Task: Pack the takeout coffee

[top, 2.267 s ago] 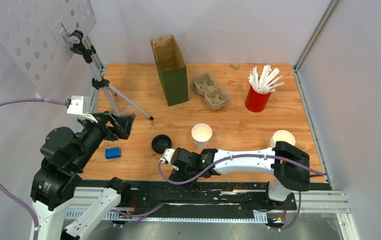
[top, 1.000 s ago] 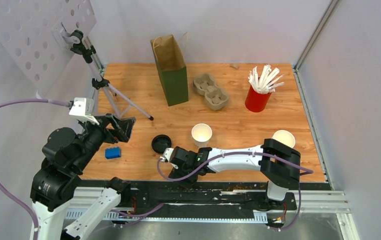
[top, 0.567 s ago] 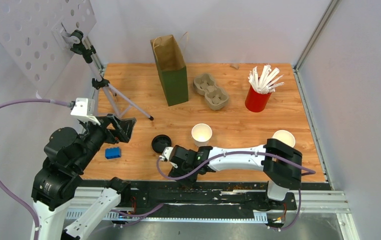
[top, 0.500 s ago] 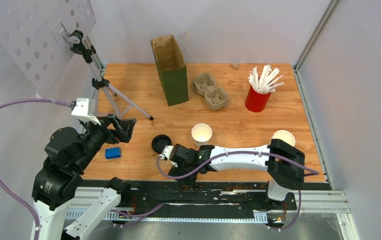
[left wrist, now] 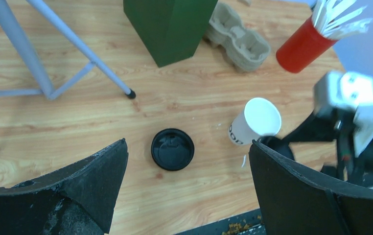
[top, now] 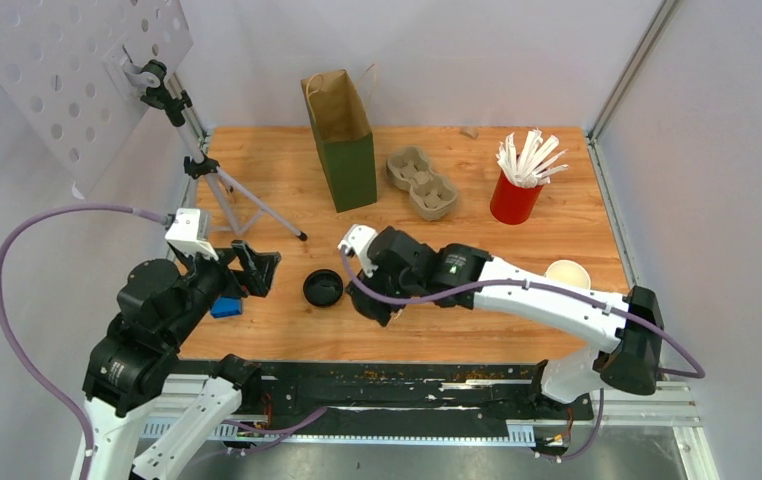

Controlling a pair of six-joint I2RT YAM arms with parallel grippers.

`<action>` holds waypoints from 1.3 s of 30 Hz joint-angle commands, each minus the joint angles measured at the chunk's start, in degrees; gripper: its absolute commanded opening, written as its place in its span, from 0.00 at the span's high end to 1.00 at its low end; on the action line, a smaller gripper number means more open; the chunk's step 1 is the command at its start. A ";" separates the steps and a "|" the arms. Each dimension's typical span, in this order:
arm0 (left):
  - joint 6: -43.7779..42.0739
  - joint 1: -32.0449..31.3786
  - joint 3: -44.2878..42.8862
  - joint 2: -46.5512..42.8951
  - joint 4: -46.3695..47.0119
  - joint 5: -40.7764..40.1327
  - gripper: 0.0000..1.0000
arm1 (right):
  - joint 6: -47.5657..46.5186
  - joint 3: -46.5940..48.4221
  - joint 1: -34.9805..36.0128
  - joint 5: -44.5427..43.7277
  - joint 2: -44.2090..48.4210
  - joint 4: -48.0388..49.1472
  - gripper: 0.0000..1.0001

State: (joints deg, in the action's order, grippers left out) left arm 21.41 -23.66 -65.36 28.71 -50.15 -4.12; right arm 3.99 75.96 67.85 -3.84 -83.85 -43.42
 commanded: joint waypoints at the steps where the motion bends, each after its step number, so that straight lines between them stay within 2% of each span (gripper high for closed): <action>1: 0.61 -0.16 4.76 -2.17 2.90 1.39 0.00 | -2.97 2.05 -5.82 -2.60 1.20 -4.70 0.29; 8: 0.72 -0.16 13.72 -3.42 8.81 14.24 0.00 | -7.45 4.92 -14.13 -3.37 -1.73 -8.25 0.27; 14: 0.16 -0.16 18.85 -0.81 12.70 21.57 0.01 | -9.20 7.47 -17.45 -1.81 -4.52 -8.59 0.27; 26: -3.31 -0.18 24.40 -2.90 15.55 21.36 0.00 | -9.99 9.96 -18.71 -0.50 -9.87 -7.08 0.26; 39: -3.49 -0.16 24.71 -3.75 15.58 21.02 0.00 | -9.97 9.56 -18.77 -0.28 -12.38 -6.95 0.23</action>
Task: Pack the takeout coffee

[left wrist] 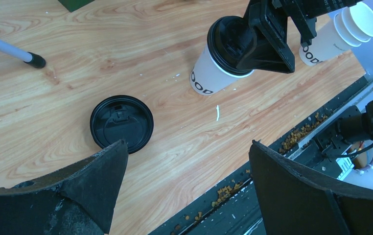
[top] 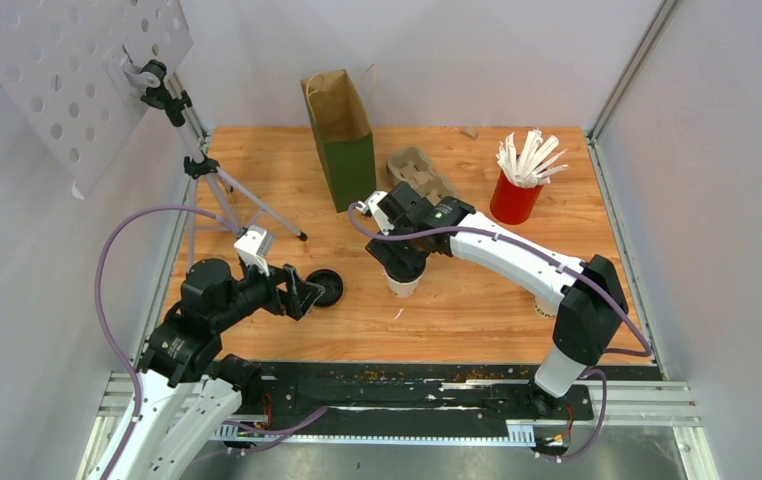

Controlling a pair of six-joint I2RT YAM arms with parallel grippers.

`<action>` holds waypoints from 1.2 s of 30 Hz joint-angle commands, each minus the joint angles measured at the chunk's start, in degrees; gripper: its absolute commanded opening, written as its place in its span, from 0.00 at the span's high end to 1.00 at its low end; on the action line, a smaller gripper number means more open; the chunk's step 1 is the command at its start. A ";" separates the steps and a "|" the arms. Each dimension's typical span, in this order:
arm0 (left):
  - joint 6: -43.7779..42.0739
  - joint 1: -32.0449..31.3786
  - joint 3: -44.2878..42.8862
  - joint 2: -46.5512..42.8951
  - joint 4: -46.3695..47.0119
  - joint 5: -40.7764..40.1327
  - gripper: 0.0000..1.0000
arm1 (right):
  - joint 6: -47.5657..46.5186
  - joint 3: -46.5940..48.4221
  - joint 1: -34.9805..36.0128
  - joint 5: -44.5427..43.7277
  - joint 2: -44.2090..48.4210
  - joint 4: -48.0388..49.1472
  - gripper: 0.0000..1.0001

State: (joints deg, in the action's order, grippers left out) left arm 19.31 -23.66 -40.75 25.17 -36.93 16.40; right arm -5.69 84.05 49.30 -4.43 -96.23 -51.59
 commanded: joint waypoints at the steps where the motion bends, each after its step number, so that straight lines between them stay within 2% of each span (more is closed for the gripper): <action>1: -1.38 -0.16 0.14 -0.21 2.38 0.54 0.00 | -0.31 1.34 -0.19 0.37 -0.08 1.23 0.23; 20: -1.46 -0.18 0.15 -0.21 2.16 0.03 0.00 | 0.47 5.53 -0.25 2.24 -1.04 -3.93 0.22; 36: -1.48 -0.16 -0.03 -0.39 1.96 0.03 0.00 | 0.34 3.79 -0.23 1.81 -2.30 -2.76 0.19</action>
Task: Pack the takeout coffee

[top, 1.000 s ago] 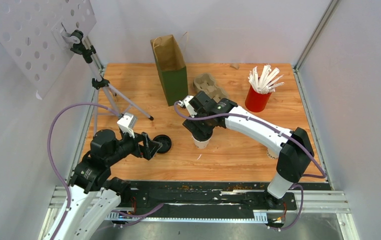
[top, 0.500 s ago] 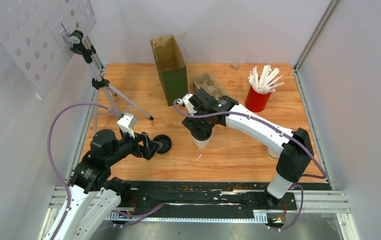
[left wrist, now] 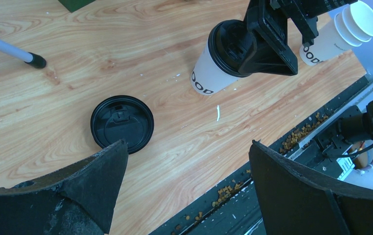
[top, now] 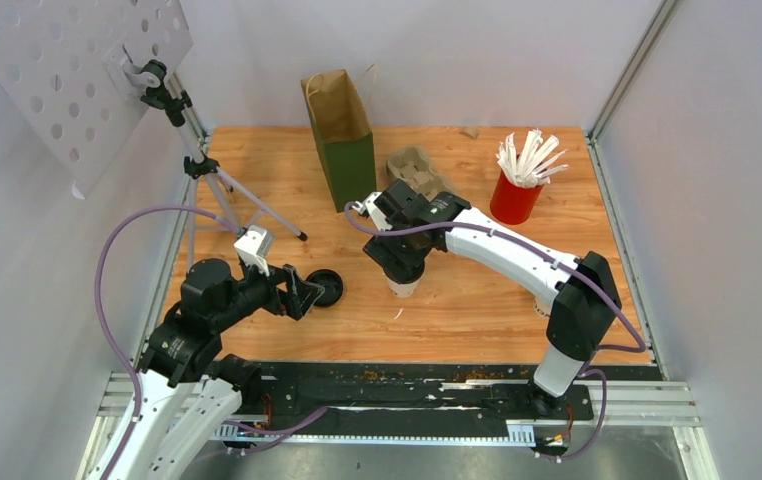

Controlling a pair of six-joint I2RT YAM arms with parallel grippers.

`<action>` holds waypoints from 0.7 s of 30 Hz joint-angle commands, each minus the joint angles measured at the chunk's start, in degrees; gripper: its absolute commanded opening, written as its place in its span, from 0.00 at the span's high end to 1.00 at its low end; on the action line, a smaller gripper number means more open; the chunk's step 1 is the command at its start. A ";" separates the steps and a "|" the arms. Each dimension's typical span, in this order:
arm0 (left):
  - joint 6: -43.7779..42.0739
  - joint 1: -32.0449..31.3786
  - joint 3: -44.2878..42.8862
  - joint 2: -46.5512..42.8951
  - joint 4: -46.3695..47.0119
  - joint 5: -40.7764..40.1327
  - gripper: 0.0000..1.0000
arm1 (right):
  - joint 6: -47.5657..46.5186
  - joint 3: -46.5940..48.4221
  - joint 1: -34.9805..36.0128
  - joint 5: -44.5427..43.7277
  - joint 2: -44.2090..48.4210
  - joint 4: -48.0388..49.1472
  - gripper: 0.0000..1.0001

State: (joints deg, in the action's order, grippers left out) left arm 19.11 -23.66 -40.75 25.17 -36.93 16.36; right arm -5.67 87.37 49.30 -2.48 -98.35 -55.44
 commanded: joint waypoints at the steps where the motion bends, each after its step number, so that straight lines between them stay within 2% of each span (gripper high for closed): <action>1: -1.27 -0.15 -0.03 -0.41 1.94 0.09 0.00 | 0.31 0.22 -0.27 -0.13 -0.18 1.19 0.18; 13: -1.37 -0.16 -0.04 -0.09 2.01 0.16 0.00 | 0.32 -1.08 -0.25 0.20 -0.18 1.78 0.16; 21: -1.36 -0.16 -0.33 0.18 1.73 0.15 0.00 | -0.10 -0.14 -0.28 0.06 0.41 1.96 0.08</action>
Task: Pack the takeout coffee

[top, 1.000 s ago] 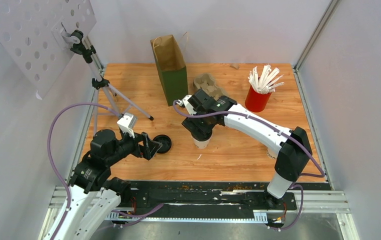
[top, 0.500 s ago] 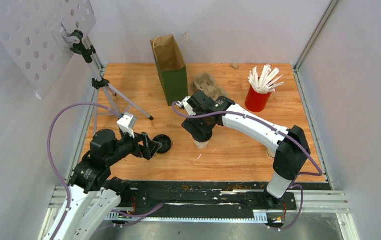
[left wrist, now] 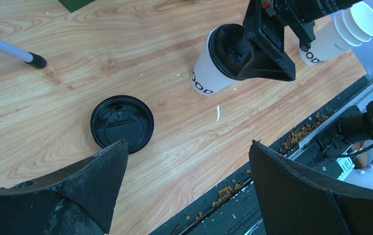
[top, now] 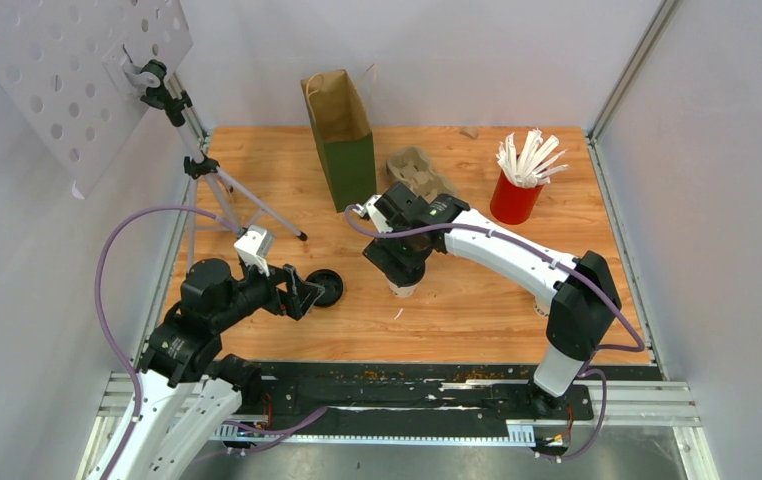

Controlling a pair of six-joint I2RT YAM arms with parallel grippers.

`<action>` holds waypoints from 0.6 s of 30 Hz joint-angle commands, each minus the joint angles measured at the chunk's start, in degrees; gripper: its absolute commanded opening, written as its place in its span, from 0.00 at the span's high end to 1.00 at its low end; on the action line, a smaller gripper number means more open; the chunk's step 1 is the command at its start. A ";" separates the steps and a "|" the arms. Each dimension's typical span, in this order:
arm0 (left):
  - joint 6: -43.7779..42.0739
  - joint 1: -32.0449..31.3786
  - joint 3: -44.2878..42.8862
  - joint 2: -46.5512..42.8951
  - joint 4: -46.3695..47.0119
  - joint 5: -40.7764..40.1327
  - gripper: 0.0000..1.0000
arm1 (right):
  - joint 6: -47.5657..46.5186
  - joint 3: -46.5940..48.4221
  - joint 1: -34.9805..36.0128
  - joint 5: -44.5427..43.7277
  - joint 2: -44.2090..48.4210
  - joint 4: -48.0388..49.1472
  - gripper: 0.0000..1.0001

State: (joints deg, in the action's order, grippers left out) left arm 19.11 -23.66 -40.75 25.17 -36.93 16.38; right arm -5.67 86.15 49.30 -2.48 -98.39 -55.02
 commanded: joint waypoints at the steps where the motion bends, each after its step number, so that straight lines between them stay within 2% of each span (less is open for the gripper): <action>1: -1.29 -0.16 -0.39 0.15 1.66 0.07 0.00 | 0.02 1.40 -0.21 0.15 0.55 1.25 0.08; 5: -0.73 -0.16 -1.33 0.67 1.36 -0.71 0.00 | 0.44 3.55 -0.30 1.53 1.80 -0.65 0.03; 10: -0.44 -0.20 -4.62 4.07 0.55 -1.25 0.01 | 1.07 4.70 -1.07 4.76 4.93 -0.69 0.03; 14: -0.03 -0.17 -6.75 8.16 1.55 0.91 0.05 | 1.19 3.48 -3.37 7.06 6.03 -0.22 0.07; 18: 1.58 -0.18 -6.89 12.07 5.42 3.04 0.11 | 1.09 0.65 -6.79 10.23 7.83 2.23 0.16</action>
State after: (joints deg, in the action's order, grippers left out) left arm 19.42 -23.66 -45.84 34.30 -36.38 16.64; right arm -5.23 87.99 45.87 3.68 -94.00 -55.61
